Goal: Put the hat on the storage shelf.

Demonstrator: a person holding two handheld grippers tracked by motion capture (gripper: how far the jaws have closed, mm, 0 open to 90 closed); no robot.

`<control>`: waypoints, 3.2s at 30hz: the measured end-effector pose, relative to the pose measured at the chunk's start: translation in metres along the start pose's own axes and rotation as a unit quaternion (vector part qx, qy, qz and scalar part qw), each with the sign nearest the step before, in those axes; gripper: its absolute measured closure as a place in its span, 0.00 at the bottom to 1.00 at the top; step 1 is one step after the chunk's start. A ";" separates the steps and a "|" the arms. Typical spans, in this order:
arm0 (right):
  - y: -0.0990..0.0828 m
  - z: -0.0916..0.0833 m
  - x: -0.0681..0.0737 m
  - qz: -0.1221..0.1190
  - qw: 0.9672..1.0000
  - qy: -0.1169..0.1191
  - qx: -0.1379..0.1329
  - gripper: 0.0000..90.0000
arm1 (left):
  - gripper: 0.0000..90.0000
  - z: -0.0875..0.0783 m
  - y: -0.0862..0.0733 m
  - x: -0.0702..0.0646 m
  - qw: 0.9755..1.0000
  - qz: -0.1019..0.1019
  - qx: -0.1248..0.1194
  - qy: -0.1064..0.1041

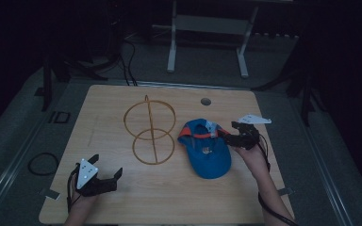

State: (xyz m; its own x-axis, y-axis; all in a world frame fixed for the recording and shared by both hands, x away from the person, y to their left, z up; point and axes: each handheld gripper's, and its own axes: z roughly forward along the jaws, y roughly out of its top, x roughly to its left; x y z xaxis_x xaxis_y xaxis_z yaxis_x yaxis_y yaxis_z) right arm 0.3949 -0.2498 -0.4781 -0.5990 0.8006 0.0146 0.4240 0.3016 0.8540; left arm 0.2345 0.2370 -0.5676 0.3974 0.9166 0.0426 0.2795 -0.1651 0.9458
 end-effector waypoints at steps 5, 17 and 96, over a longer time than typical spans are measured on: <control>0.005 0.012 -0.001 -0.003 1.000 0.003 0.016 0.25 | 0.01 0.001 0.000 0.000 1.000 0.002 0.008 -0.007; 0.007 0.041 -0.008 -0.003 0.999 0.005 0.033 0.25 | 0.01 0.000 0.000 0.002 1.000 -0.004 0.001 0.001; 0.007 0.023 0.011 -0.027 0.999 0.012 0.030 0.97 | 0.01 -0.003 0.008 0.004 0.998 -0.047 0.008 -0.027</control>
State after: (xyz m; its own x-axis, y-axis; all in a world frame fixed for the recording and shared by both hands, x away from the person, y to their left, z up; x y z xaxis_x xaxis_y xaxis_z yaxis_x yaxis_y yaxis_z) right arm 0.4069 -0.2268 -0.4839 -0.6376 0.7702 -0.0187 0.4294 0.3754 0.8214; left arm 0.2355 0.2399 -0.5584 0.4145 0.9078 -0.0642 0.3314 -0.0848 0.9397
